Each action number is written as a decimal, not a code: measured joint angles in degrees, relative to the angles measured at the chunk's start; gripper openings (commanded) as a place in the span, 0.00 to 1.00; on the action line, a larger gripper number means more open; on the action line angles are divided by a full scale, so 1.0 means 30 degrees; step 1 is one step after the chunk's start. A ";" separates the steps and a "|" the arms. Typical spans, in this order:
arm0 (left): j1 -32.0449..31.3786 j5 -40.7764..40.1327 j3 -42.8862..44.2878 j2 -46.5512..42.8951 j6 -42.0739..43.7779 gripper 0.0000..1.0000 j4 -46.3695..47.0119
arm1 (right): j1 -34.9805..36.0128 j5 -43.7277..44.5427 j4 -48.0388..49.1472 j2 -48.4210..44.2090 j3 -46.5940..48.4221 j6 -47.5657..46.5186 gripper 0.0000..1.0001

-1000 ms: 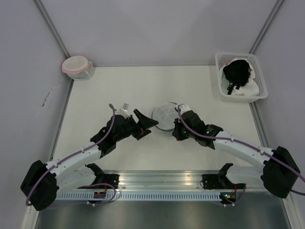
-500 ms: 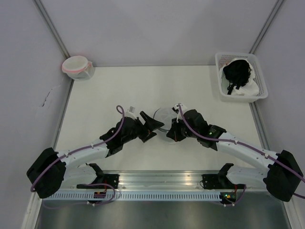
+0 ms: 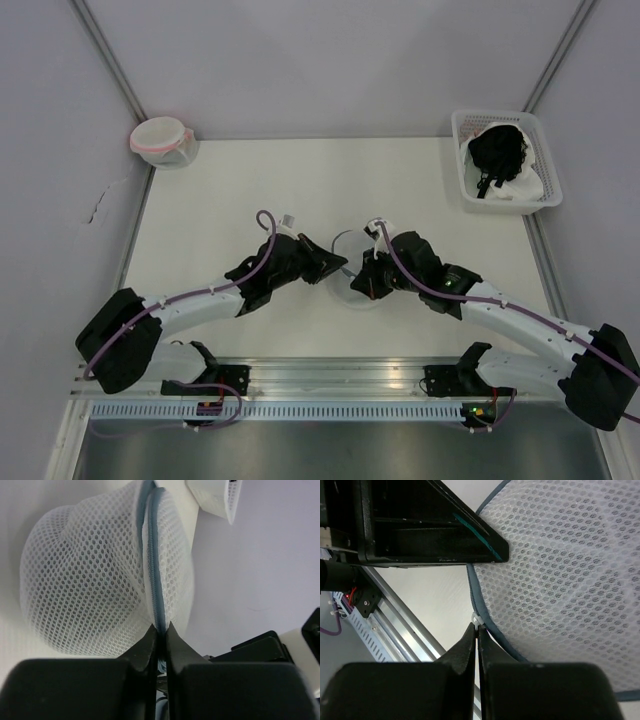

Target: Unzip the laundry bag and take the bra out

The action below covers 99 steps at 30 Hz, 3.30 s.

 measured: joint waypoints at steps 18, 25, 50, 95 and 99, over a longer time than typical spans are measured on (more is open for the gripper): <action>0.1639 0.1756 -0.0437 -0.2120 0.2980 0.02 -0.2237 | 0.0109 0.9704 -0.7541 0.1719 0.3264 0.1632 0.00; 0.1763 0.3104 -0.0437 -0.1945 0.4248 0.02 -0.2280 | -0.0503 1.2655 -0.7657 0.6076 0.5049 0.1727 0.00; 0.1821 -0.0189 -0.2871 -1.3566 0.5297 0.87 -0.9020 | -0.1581 1.5824 -0.9413 0.4364 0.6193 0.1217 0.93; 0.1872 -0.1581 -0.4597 -1.9664 0.3891 0.88 -1.3347 | 0.2739 1.7099 -1.2692 1.6087 1.8906 -0.1596 0.01; 0.1872 -0.1581 -0.4597 -1.9657 0.3796 0.88 -1.3347 | 0.2739 1.7333 -1.2764 1.5875 1.8892 -0.1472 0.00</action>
